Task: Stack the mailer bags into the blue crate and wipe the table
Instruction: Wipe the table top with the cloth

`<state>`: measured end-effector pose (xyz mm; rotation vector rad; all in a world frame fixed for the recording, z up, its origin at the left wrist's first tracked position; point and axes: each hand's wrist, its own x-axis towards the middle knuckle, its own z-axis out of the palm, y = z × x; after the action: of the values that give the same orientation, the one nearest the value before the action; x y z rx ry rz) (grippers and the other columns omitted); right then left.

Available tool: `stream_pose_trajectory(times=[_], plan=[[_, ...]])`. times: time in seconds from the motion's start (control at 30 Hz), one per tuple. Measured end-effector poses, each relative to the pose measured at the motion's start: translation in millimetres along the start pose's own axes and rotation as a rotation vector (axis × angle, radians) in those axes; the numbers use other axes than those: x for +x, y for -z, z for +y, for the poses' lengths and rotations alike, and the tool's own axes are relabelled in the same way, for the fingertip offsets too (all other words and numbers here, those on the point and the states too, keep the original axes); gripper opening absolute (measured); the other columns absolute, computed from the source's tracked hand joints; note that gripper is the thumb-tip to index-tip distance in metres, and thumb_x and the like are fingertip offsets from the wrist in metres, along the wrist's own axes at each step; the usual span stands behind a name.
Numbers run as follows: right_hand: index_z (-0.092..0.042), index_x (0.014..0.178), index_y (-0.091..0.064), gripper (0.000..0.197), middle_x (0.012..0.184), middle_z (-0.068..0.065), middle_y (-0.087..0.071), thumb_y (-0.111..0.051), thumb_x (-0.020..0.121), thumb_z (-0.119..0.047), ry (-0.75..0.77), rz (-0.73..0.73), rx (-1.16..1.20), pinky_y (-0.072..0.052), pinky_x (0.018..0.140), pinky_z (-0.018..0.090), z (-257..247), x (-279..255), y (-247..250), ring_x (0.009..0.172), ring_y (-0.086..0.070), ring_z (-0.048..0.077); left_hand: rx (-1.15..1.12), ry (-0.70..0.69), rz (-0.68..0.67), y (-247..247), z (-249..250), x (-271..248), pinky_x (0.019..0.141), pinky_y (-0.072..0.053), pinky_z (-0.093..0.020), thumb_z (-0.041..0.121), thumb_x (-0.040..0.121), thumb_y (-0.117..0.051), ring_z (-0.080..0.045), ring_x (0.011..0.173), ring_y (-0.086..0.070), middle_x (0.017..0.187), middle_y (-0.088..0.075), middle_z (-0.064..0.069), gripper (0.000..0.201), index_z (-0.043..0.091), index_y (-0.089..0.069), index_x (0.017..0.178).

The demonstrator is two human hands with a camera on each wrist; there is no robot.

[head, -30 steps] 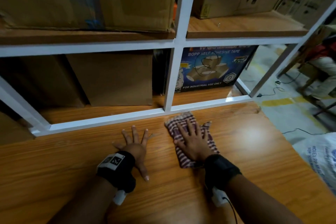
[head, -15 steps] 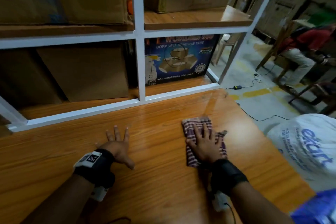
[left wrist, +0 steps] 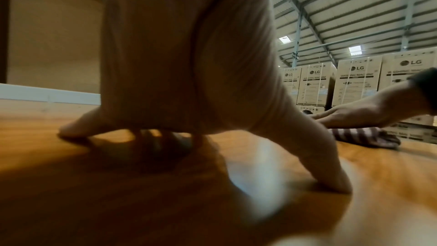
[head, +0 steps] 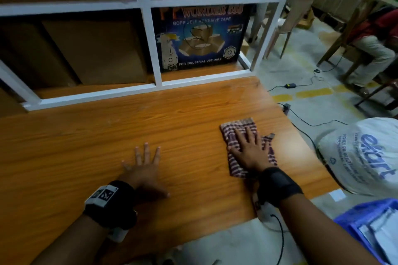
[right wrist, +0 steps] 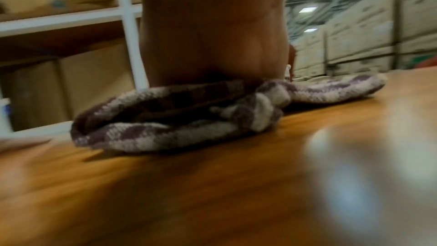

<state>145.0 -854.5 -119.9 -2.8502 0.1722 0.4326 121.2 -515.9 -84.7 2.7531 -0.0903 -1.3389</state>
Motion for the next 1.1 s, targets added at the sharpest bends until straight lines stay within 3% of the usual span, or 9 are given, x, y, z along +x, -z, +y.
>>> stream_pose_trajectory(times=[0.1,0.23,0.37,0.53,0.7,0.8,0.9,1.0,1.1], plan=[[-0.045,0.153,0.004,0.075,0.163,0.000,0.017,-0.032,0.092,-0.071,0.043,-0.051,0.016,0.006,0.112,0.066,-17.7,-20.7,-10.6,0.149,0.015,0.036,-0.011,0.023,0.024,-19.3,13.7,-14.2,0.102,0.007,-0.078,0.083,0.048,-0.072,-0.044,0.132,0.043,0.137,0.057,-0.012,0.157,0.026,0.041,0.141],[-0.043,0.153,0.008,0.074,0.162,0.001,0.020,-0.027,0.094,-0.071,0.335,-0.135,-0.096,0.009,0.113,0.066,-57.7,-74.2,-41.5,0.147,0.019,0.036,-0.035,0.062,0.008,-32.2,25.8,-22.9,0.107,0.002,-0.077,0.085,0.047,-0.071,-0.042,0.135,0.040,0.141,0.054,-0.010,0.156,0.029,0.040,0.142],[-0.045,0.152,0.006,0.071,0.163,-0.001,0.016,-0.022,0.093,-0.073,0.470,-0.078,-0.190,0.011,0.113,0.063,-39.1,-109.8,-56.3,0.149,0.016,0.034,-0.029,0.068,-0.012,-47.4,33.6,-27.9,0.106,0.000,-0.077,0.084,0.044,-0.072,-0.043,0.134,0.042,0.139,0.056,-0.009,0.157,0.031,0.041,0.141],[-0.047,0.152,0.000,0.081,0.164,-0.003,0.011,-0.012,0.081,-0.083,0.224,0.026,-0.099,0.003,0.115,0.063,44.0,-95.4,-34.4,0.150,0.010,0.031,0.007,0.085,0.000,-68.2,46.7,-35.6,0.105,-0.001,-0.077,0.079,0.048,-0.075,-0.045,0.134,0.041,0.137,0.057,-0.012,0.158,0.027,0.042,0.140],[-0.044,0.153,0.001,0.074,0.164,0.001,0.011,-0.025,0.091,-0.074,-0.025,0.084,-0.009,0.000,0.115,0.066,77.6,-94.1,-24.6,0.150,0.008,0.034,0.038,0.137,0.052,-65.9,64.7,-34.6,0.116,-0.012,-0.064,0.066,0.056,-0.082,-0.051,0.141,0.023,0.153,0.034,-0.023,0.152,0.014,0.027,0.149],[-0.042,0.154,0.006,0.073,0.163,0.004,0.015,-0.021,0.093,-0.073,0.075,0.056,-0.032,0.007,0.114,0.067,39.3,-111.6,-38.8,0.149,0.013,0.036,0.053,0.164,0.131,-53.2,80.3,-28.3,0.115,-0.025,-0.055,0.064,0.059,-0.082,-0.050,0.141,-0.010,0.154,-0.003,-0.028,0.131,0.005,-0.006,0.148],[-0.041,0.154,0.003,0.071,0.163,0.004,0.015,-0.019,0.093,-0.072,0.294,0.004,-0.093,0.011,0.113,0.066,3.7,-139.3,-57.1,0.148,0.014,0.037,0.074,0.149,0.181,-43.3,95.5,-28.5,0.110,-0.032,-0.047,0.057,0.060,-0.085,-0.044,0.134,-0.025,0.145,-0.021,-0.023,0.113,0.005,-0.022,0.138],[-0.043,0.153,-0.004,0.070,0.164,-0.001,0.011,-0.021,0.093,-0.074,0.352,0.016,-0.092,0.012,0.113,0.063,14.6,-145.9,-57.7,0.150,0.011,0.033,0.128,0.125,0.180,-40.2,102.6,-29.1,0.110,-0.032,-0.047,0.053,0.061,-0.086,-0.044,0.135,-0.023,0.145,-0.020,-0.021,0.119,0.007,-0.015,0.145],[-0.044,0.154,-0.007,0.071,0.164,-0.001,0.009,-0.023,0.092,-0.074,0.229,0.070,-0.047,0.010,0.114,0.062,63.8,-129.1,-42.2,0.150,0.009,0.031,0.082,0.072,0.178,-42.7,100.6,-26.4,0.113,-0.026,-0.050,0.054,0.067,-0.083,-0.044,0.141,-0.011,0.154,-0.007,-0.021,0.126,0.014,-0.002,0.154]])
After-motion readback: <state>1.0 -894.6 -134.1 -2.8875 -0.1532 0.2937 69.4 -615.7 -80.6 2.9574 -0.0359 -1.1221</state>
